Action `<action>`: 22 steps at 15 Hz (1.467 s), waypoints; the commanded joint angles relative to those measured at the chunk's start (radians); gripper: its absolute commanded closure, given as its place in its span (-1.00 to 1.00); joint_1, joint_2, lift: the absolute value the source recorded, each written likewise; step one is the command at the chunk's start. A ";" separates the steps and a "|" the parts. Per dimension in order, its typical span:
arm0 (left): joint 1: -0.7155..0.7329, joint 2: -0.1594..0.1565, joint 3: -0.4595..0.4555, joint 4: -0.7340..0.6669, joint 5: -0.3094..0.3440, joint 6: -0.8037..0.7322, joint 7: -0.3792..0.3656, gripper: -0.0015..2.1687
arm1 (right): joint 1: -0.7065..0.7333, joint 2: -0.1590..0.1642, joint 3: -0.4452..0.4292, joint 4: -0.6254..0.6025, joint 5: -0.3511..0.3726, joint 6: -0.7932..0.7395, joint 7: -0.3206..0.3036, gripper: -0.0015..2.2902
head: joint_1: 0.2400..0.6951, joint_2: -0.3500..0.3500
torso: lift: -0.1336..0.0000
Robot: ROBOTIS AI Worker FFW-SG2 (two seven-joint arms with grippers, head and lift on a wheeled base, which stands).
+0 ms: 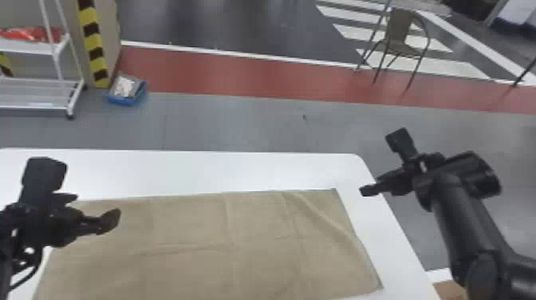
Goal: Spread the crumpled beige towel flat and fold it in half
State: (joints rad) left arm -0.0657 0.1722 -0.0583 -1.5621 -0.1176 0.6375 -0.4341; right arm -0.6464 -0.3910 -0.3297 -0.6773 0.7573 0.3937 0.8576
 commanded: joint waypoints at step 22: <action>0.032 0.023 0.006 0.039 0.004 -0.129 -0.006 -0.92 | 0.225 0.012 -0.135 0.019 -0.398 -0.296 -0.117 -0.64 | 1.00 -0.75 | 1.00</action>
State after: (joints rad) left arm -0.0371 0.1923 -0.0519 -1.5307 -0.1143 0.5215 -0.4389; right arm -0.4612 -0.3769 -0.4418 -0.6104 0.3890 0.0940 0.7212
